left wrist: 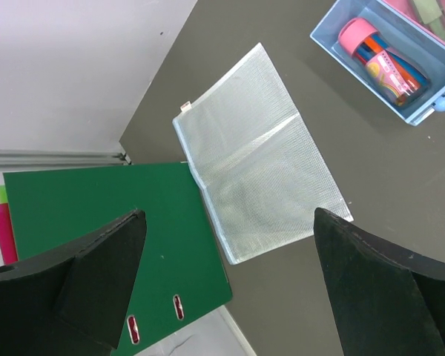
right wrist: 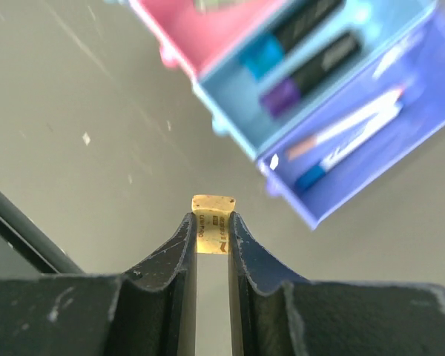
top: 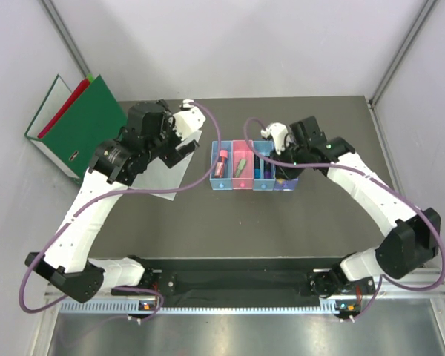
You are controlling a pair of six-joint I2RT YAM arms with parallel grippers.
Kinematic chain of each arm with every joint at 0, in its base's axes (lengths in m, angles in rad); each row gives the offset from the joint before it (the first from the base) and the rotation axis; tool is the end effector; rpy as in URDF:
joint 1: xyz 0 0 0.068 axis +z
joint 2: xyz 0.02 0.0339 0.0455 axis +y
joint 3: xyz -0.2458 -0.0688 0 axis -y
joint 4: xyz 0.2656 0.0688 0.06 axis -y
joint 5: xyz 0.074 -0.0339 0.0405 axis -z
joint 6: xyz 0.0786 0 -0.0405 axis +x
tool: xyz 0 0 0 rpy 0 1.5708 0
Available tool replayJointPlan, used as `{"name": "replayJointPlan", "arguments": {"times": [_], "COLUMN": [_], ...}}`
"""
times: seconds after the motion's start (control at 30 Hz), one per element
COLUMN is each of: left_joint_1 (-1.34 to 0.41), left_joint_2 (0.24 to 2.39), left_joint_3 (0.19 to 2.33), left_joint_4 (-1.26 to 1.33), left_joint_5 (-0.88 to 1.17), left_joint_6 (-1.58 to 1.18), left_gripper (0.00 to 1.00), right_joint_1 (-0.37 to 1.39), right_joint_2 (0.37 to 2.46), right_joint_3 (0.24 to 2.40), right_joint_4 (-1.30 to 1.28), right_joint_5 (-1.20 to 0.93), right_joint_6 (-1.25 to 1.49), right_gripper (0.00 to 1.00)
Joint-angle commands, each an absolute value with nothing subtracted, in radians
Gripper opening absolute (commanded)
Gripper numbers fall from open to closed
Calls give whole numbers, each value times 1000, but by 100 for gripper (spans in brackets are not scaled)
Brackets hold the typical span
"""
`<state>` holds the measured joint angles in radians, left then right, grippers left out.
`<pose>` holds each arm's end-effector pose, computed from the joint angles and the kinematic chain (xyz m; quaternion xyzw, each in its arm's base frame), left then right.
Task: Sort the stationery into containers
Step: Pick up the stationery from the center of the board, then place the stationery in the storage box.
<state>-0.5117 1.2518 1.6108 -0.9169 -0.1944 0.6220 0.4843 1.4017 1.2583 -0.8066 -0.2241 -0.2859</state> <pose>0.2679 -0.1330 0.4164 0.4276 0.7595 0.1113 0.4774 0.2907 0.1727 0.2547 -0.3871 0.8641 0.1360 0.2915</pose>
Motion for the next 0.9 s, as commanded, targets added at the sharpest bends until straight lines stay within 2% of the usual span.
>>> {"name": "replayJointPlan", "arguments": {"times": [0.0,0.33,0.87], "left_joint_1": [-515,-515,-517], "left_joint_2": [1226,1216,1220], "left_joint_3": [1623,1623,1612], "left_joint_4": [-936,-953,-943], "left_joint_5": [-173,-187,-179], "left_joint_6": [611,620,627], "left_gripper": [99,99,99], "right_joint_1": [494,512,571], "right_joint_2": [1483,1779,2005], "right_joint_3": [1399,1687,1732], "right_joint_4": [-736,-681,-577], "right_joint_5": [-299,-328,-319], "right_joint_6": [-284,-273,-249], "right_gripper": [7,7,9]}}
